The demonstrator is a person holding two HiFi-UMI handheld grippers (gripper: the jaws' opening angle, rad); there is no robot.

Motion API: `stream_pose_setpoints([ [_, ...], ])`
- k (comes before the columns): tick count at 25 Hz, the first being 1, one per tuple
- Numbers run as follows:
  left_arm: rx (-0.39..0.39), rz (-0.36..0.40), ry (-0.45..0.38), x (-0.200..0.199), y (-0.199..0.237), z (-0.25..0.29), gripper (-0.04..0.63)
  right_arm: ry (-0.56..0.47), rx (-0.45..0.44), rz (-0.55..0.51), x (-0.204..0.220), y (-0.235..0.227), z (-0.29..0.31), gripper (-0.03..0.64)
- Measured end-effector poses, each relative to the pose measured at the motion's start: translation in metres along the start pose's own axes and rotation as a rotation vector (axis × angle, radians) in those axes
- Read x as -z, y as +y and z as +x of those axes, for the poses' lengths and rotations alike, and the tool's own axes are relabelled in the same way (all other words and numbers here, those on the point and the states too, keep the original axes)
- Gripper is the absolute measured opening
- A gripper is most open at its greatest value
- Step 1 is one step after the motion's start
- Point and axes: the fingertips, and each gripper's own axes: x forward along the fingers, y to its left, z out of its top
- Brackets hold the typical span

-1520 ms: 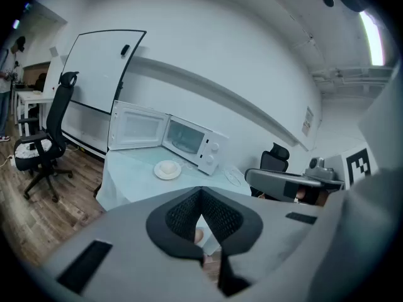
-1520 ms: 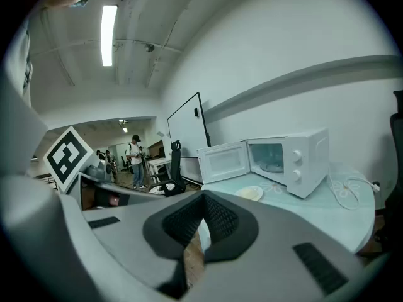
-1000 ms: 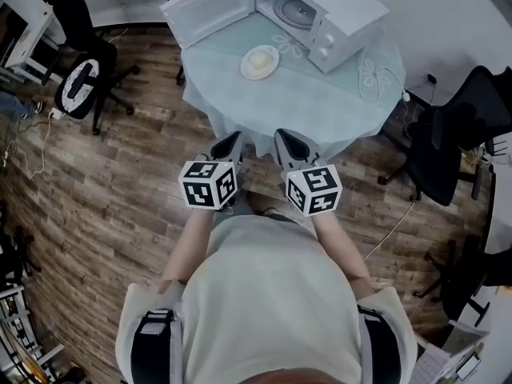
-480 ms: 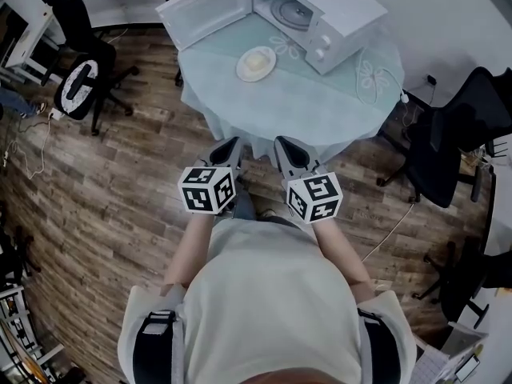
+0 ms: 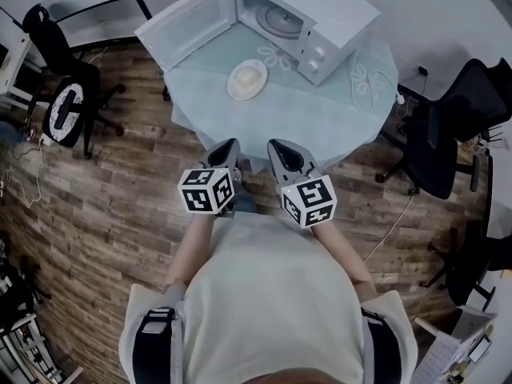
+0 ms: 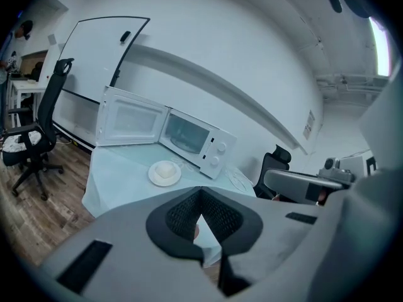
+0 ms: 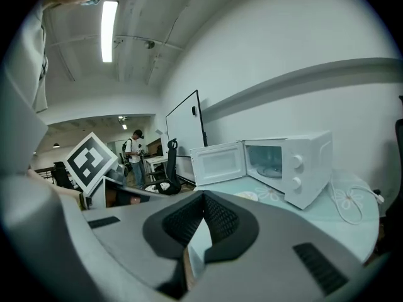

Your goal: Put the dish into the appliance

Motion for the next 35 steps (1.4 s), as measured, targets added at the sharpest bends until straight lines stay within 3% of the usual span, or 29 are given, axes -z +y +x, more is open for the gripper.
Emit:
stream_pose_setpoints([
  [15, 0.133, 0.063, 0.125, -0.054, 0.074, 0.092, 0.011, -0.038, 0.171, 0.085, -0.042, -0.052, 0.113, 0.006],
  [21, 0.175, 0.031, 0.182, -0.06, 0.106, 0.12, 0.009, -0.044, 0.271, 0.142, -0.047, -0.076, 0.141, 0.006],
  [28, 0.266, -0.114, 0.272, -0.043, 0.128, 0.146, 0.011, -0.052, 0.341, 0.162, -0.047, -0.087, 0.163, 0.006],
  [31, 0.286, -0.221, 0.322, -0.028, 0.139, 0.159, 0.012, -0.052, 0.355, 0.163, -0.045, -0.086, 0.167, 0.006],
  [35, 0.348, -0.392, 0.39, -0.009, 0.146, 0.169, 0.106, -0.047, 0.376, 0.16, -0.043, -0.083, 0.17, 0.006],
])
